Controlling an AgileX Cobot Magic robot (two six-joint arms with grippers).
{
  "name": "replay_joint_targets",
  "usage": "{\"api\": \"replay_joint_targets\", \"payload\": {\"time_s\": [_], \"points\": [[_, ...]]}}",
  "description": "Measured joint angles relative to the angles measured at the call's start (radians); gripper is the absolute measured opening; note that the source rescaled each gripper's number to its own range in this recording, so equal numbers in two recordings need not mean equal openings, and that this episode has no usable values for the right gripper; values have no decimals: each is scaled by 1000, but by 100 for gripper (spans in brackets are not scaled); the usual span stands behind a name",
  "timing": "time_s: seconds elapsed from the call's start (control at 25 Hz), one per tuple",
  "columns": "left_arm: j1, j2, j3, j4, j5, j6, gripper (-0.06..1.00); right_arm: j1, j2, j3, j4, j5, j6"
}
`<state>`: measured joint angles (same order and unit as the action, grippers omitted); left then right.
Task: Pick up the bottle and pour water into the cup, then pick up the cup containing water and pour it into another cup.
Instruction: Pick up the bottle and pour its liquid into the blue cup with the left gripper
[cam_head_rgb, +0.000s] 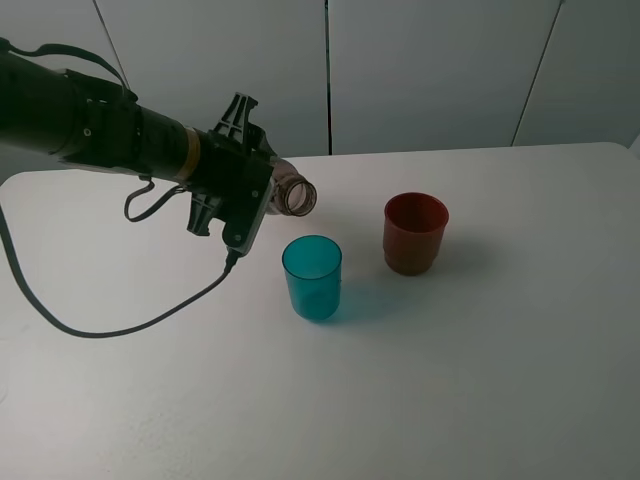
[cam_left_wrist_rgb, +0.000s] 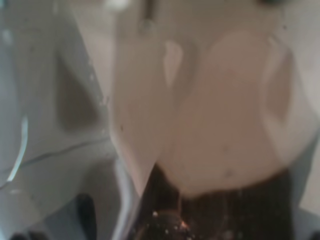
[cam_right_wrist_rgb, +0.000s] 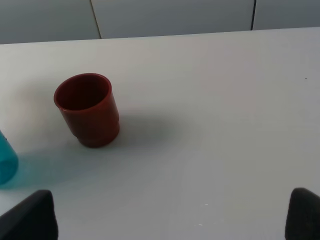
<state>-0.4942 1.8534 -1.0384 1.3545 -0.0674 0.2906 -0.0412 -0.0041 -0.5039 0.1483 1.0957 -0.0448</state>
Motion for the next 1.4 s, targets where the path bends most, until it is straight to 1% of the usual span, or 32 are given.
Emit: {"api": "replay_joint_targets", "payload": {"time_s": [0.2, 0.28, 0.4, 0.56, 0.68, 0.88, 1.04, 1.2, 1.4], "points": [[-16, 0, 0, 44, 56, 2, 0, 0, 0, 0, 0, 0, 0], [-19, 0, 0, 50, 60, 2, 0, 0, 0, 0, 0, 0, 0], [-33, 0, 0, 81, 81, 2, 0, 0, 0, 0, 0, 0, 0], [-44, 0, 0, 89, 88, -2, 0, 0, 0, 0, 0, 0, 0], [-51, 0, 0, 112, 96, -2, 0, 0, 0, 0, 0, 0, 0], [-68, 0, 0, 152, 132, -2, 0, 0, 0, 0, 0, 0, 0], [-79, 0, 0, 170, 152, -6, 0, 0, 0, 0, 0, 0, 0], [-89, 0, 0, 212, 173, -18, 0, 0, 0, 0, 0, 0, 0], [-103, 0, 0, 224, 222, -22, 0, 0, 0, 0, 0, 0, 0]]}}
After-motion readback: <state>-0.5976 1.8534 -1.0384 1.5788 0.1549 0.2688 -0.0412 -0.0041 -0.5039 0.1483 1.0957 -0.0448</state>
